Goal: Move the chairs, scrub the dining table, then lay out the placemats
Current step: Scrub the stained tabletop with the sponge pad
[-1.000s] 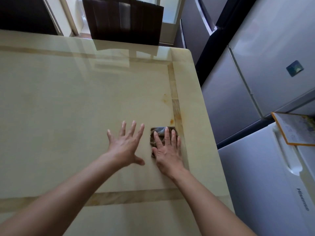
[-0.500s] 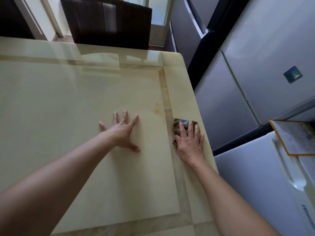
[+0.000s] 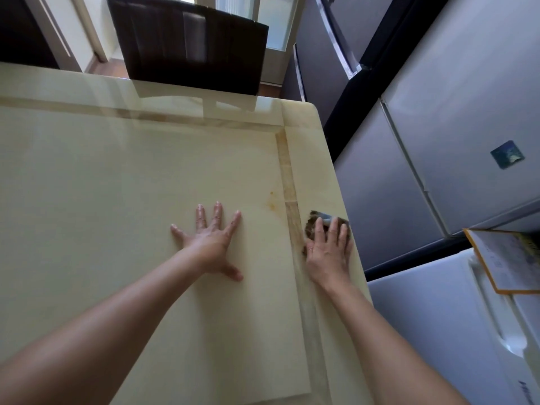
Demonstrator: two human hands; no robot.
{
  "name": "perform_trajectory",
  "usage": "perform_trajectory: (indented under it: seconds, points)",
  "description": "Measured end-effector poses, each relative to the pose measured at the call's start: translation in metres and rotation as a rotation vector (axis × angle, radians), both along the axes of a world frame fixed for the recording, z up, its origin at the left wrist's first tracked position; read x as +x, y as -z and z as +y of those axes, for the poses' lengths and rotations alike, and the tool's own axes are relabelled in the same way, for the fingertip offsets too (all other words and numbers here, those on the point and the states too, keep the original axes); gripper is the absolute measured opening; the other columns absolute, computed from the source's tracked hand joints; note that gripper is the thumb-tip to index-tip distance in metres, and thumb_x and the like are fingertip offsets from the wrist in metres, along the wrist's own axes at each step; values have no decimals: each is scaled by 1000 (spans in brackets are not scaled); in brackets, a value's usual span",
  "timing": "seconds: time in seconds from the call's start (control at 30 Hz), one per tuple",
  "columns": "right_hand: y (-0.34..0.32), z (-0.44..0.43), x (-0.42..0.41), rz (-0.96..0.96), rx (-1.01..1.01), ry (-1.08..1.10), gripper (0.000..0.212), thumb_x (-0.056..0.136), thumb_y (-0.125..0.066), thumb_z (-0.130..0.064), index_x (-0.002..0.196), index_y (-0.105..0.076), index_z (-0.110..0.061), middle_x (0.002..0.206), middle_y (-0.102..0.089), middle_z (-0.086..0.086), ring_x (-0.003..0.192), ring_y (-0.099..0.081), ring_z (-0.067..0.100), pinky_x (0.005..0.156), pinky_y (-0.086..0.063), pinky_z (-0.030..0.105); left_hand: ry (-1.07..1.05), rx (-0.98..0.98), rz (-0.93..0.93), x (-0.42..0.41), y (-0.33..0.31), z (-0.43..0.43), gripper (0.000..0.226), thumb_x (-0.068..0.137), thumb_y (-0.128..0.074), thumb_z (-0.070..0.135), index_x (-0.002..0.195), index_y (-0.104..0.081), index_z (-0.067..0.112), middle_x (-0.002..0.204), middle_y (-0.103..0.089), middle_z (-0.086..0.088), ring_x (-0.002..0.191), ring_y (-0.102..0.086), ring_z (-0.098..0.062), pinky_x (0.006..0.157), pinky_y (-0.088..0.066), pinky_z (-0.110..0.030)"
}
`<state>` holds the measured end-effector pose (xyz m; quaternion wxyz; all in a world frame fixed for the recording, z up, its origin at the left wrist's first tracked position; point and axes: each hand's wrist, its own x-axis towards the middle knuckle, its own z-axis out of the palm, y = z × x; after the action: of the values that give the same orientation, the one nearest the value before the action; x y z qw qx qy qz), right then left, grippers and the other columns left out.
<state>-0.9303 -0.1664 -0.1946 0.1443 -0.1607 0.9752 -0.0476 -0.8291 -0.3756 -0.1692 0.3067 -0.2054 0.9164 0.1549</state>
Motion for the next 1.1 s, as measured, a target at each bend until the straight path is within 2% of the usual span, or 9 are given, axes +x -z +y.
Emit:
perform_trajectory:
  seconds: [0.07,0.13,0.2,0.27,0.33,0.5,0.73,1.1]
  points:
    - [1,-21,18,19,-17,-134,59,98,-12,-41,153,0,-21,158,16,13,144,18,31,115,13,46,0,-6,1,0,-1,0,134,55,-76,66,144,22,41,152,35,-1,140,28,-36,99,-7,-78]
    - [3,-44,38,28,-22,-267,72,85,4,-47,152,-2,-21,158,14,14,145,15,32,113,15,44,1,-10,2,1,-2,0,134,56,-75,66,143,23,40,152,35,-1,140,28,-36,99,-7,-78]
    - [4,-64,43,1,-13,-341,78,79,9,-50,152,-1,-23,158,15,12,145,16,30,113,16,43,-9,-9,6,1,-2,1,135,57,-76,65,143,25,39,152,34,-1,140,28,-35,100,-7,-77]
    - [3,-80,34,-43,-14,-371,61,95,-7,-46,152,-1,-26,158,16,9,145,18,28,113,16,44,-18,-6,9,1,-2,2,135,57,-76,64,142,27,39,152,34,0,140,28,-34,101,-6,-76]
    - [0,-93,19,-69,-35,-385,56,101,-22,-40,152,-1,-27,158,17,7,145,20,26,114,16,44,-18,-1,9,1,-2,2,135,57,-77,63,142,25,40,152,34,0,140,28,-34,100,-5,-76]
    - [-2,-104,-22,-88,-44,-348,56,101,-21,-42,151,1,-30,158,19,3,144,21,24,115,15,45,-6,6,-23,0,-4,0,133,58,-76,62,143,24,40,150,37,0,139,30,-34,99,-4,-77]
    - [0,-62,-72,-19,-48,-227,56,101,-21,-41,152,1,-31,159,16,1,145,19,24,116,14,47,-30,12,-31,0,-5,-1,134,57,-78,61,143,22,42,151,36,3,139,30,-30,100,-4,-76]
    - [2,-37,-100,43,-22,-99,56,101,-18,-41,152,-3,-24,159,9,10,146,12,32,117,11,47,-50,5,-20,1,-4,0,133,56,-78,61,143,21,43,151,36,4,139,31,-29,101,-2,-75]
